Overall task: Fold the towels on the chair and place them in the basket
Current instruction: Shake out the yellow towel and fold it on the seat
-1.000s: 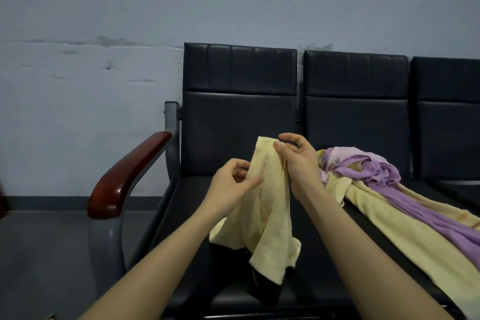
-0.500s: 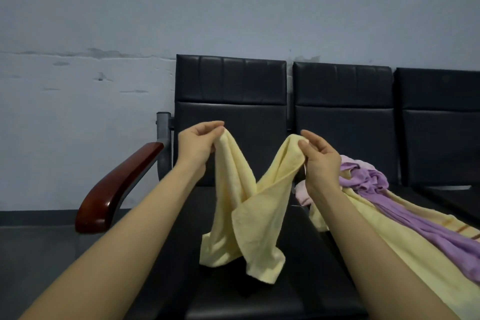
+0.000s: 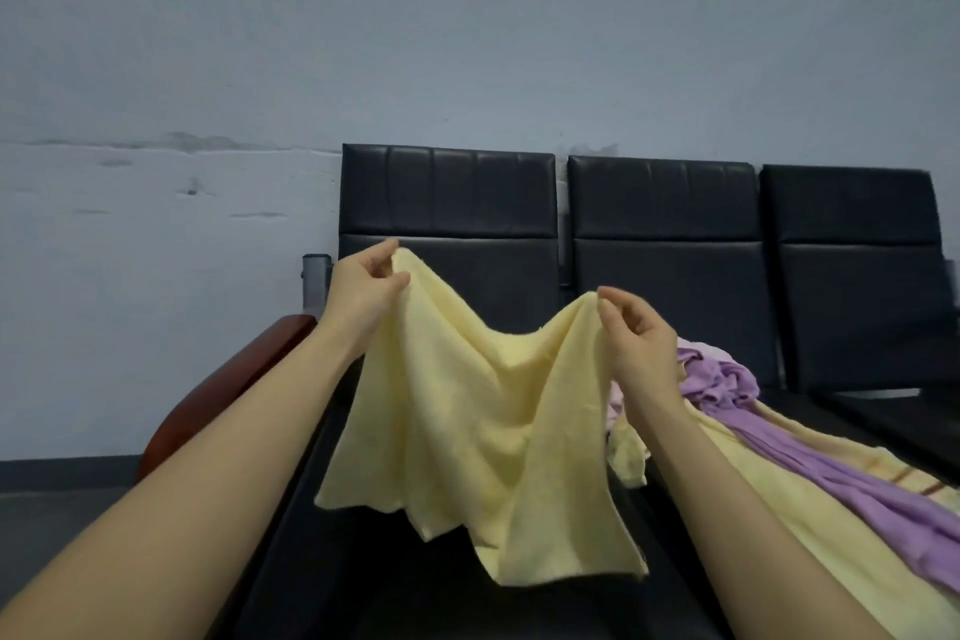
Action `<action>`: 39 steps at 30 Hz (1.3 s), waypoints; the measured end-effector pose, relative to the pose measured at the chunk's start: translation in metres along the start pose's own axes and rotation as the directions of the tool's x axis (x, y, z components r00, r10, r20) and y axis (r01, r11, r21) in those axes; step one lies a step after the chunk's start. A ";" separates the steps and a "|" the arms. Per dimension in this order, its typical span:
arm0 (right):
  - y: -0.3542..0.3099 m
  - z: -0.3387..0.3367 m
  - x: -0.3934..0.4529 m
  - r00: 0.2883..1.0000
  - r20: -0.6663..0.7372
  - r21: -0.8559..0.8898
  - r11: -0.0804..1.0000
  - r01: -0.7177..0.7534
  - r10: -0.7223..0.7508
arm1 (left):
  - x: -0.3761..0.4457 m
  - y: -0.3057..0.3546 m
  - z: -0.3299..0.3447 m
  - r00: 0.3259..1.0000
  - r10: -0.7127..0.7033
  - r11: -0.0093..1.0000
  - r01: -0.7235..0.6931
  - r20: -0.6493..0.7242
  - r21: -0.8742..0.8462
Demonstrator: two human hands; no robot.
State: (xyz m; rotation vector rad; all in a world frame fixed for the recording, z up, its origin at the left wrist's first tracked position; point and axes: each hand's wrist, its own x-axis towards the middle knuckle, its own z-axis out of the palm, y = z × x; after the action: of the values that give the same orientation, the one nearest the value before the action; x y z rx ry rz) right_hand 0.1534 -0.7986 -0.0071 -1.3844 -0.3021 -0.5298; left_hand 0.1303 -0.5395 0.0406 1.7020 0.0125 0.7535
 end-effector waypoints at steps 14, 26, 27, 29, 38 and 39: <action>-0.001 -0.007 -0.003 0.996 0.077 0.070 0.997 0.027 -0.032 | 0.001 -0.010 -0.007 0.996 0.048 0.975 -0.063 0.079 0.212; -0.050 -0.018 0.010 0.980 -0.073 -0.074 0.981 0.181 -0.186 | 0.006 0.035 -0.017 0.981 0.111 0.989 -0.093 -0.159 0.113; -0.053 -0.020 0.010 0.976 -0.092 -0.067 0.980 0.190 -0.195 | 0.006 0.037 -0.017 0.979 0.110 0.989 -0.092 -0.171 0.112; -0.054 -0.022 0.009 0.974 -0.116 -0.066 0.980 0.189 -0.195 | 0.003 0.041 -0.017 0.977 0.123 0.984 -0.097 -0.176 0.149; -0.034 -0.040 -0.009 0.988 -0.077 -0.114 0.986 0.122 -0.131 | -0.017 0.028 -0.019 0.995 0.054 0.925 -0.019 -0.082 0.380; -0.030 -0.043 -0.010 0.990 -0.076 -0.127 0.986 0.112 -0.122 | -0.022 0.026 -0.018 0.993 0.057 0.923 -0.011 -0.107 0.384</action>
State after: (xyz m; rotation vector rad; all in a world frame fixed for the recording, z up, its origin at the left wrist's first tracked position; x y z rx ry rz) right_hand 0.1246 -0.8418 0.0061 -1.4649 -0.2883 -0.7115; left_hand 0.0946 -0.5402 0.0543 2.0305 0.2256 0.9199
